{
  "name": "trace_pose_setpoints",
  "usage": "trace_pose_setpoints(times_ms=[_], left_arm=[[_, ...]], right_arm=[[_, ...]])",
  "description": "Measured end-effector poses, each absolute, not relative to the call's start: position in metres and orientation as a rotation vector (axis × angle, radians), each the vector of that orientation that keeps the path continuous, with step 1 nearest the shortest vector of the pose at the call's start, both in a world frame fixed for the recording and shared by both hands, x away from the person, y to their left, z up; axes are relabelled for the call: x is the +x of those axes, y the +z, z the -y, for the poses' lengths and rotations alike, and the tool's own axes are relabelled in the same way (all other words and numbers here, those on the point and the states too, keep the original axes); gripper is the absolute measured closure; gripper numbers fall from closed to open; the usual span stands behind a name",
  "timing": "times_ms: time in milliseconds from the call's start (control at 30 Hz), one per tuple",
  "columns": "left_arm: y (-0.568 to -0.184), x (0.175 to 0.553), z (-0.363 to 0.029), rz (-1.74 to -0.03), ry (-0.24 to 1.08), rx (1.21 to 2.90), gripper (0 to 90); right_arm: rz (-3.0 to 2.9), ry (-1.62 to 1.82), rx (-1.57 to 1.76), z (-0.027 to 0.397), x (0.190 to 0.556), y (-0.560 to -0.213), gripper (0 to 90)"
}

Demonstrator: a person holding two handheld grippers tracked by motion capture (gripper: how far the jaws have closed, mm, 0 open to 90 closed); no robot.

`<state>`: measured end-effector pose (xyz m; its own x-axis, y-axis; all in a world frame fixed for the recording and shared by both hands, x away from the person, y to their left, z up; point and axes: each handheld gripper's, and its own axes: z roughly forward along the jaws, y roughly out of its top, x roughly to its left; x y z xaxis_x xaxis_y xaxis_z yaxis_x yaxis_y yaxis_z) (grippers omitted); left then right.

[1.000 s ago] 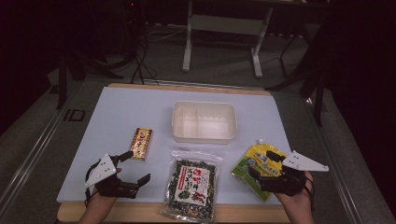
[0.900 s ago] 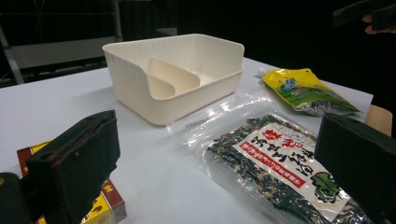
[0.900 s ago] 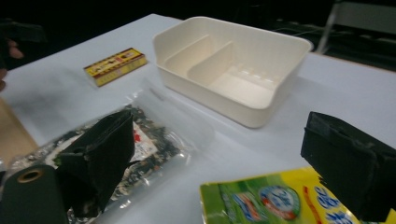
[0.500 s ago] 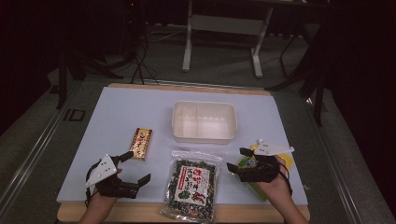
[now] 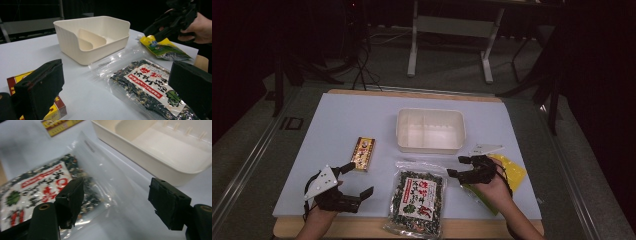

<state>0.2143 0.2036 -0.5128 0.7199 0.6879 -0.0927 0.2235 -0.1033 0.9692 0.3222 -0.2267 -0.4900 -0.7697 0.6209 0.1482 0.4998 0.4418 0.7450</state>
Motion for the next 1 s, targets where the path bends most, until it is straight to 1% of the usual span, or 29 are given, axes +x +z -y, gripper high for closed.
trace_pose_setpoints(times_ms=[200,533,600,667,700,733,867,900,933,1000], left_arm=[[-0.513,0.214,-0.204,-0.737,0.458,1.674,0.7],[-0.513,0.215,-0.204,-0.735,0.461,1.688,0.7],[-0.513,0.215,-0.205,-0.739,0.456,1.683,0.7],[-0.513,0.215,-0.205,-0.739,0.456,1.683,0.7],[-0.513,0.216,-0.206,-0.742,0.454,1.682,0.7],[-0.513,0.216,-0.206,-0.743,0.452,1.681,0.7],[-0.514,0.216,-0.205,-0.739,0.449,1.685,0.7],[-0.514,0.216,-0.204,-0.739,0.448,1.689,0.7],[-0.514,0.216,-0.204,-0.739,0.449,1.691,0.7],[-0.514,0.216,-0.204,-0.738,0.447,1.693,0.7]], right_arm=[[-2.608,1.174,1.009,0.223,0.337,-0.502,28.3],[-2.692,1.12,1.036,0.218,0.351,-0.516,28.8],[-2.708,1.11,1.046,0.217,0.353,-0.52,32.3],[-2.714,1.114,1.053,0.216,0.355,-0.521,32.3],[-2.714,1.114,1.053,0.216,0.355,-0.521,33.9],[-2.744,1.129,1.058,0.216,0.357,-0.524,41.0],[-2.795,1.117,1.058,0.214,0.36,-0.527,53.9],[-2.838,1.094,1.025,0.212,0.361,-0.529,60.4],[-2.838,1.094,1.025,0.212,0.361,-0.529,60.4],[-2.859,1.055,1.008,0.209,0.36,-0.53,66.2]])
